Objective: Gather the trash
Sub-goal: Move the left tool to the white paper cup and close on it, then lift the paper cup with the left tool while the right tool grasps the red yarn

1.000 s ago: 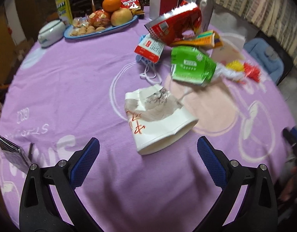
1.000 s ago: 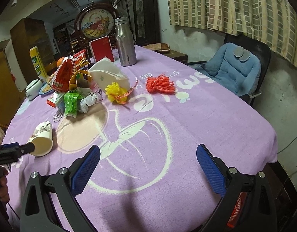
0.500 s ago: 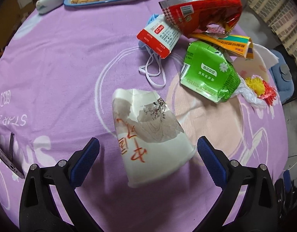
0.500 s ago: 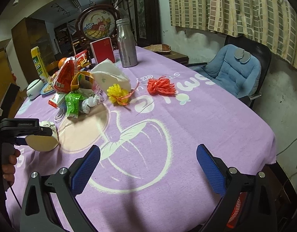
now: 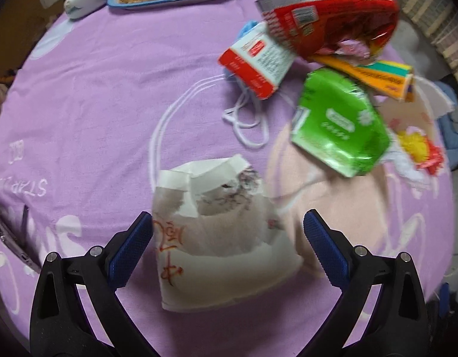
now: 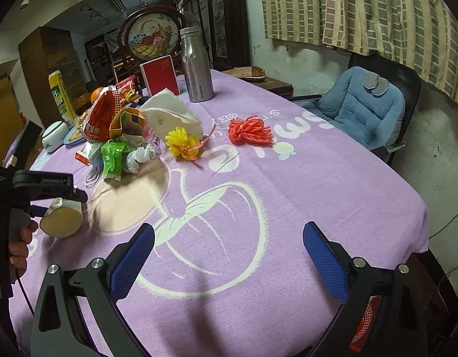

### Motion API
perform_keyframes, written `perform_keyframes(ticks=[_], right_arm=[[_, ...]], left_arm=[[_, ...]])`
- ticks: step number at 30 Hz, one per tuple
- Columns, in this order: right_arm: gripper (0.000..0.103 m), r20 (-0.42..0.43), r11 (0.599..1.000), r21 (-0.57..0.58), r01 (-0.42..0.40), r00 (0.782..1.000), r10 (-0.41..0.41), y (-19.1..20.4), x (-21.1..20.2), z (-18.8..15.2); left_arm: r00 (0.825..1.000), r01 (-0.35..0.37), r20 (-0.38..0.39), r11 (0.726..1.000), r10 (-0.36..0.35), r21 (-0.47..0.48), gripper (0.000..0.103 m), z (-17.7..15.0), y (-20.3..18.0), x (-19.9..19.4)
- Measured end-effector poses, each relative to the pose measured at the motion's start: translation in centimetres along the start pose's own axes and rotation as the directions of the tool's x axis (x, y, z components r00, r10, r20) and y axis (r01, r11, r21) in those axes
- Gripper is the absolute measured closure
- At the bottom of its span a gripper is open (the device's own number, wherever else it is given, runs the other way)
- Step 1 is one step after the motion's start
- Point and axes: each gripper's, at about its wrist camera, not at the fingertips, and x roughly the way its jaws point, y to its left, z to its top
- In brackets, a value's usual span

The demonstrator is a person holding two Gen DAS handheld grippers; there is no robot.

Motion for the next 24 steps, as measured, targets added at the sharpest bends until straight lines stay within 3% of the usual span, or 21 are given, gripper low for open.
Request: perform_keyframes(ticks=[5,7,9,11,16,21,24], right_arm=[[0.006,-0.003,1.000,0.014,-0.002,1.000,0.002,-0.4,0.0,-0.1],[0.006,-0.003,1.000,0.013,0.001,1.000,-0.001,-0.5,0.0,-0.1],[0.006,-0.005,1.000,0.018,0.003,1.000,-0.003,-0.6,0.1,-0.1],[0.006,-0.005,1.000,0.022,0.003,1.000,-0.003,-0.8,0.1,-0.1],[0.006,-0.005,1.000,0.021,0.007,1.000,-0.007,-0.8,0.1,-0.1],[0.006,-0.010,1.000,0.006,0.024,1.000,-0.024,-0.5,0.5,0.1],[0.006,-0.005,0.998,-0.028,0.049,0.999,-0.049,0.0,0.8,0.8]], left_arm=[[0.999,-0.036,-0.037,0.999,0.035,-0.025,0.006,0.5,0.2,1.7],[0.999,-0.052,-0.017,0.999,0.052,-0.004,0.011,0.5,0.0,1.6],[0.998,-0.069,0.008,0.997,0.069,0.023,0.023,0.4,-0.3,1.4],[0.998,-0.061,0.023,0.997,0.060,0.040,0.023,0.4,-0.6,1.1],[0.996,-0.005,0.086,0.998,0.000,0.055,0.024,-0.5,-0.5,-1.0],[0.976,0.094,0.181,0.986,-0.119,0.141,0.024,-1.9,-1.3,-4.8],[0.959,0.114,0.235,0.973,-0.161,0.199,0.024,-3.0,-1.9,-6.2]])
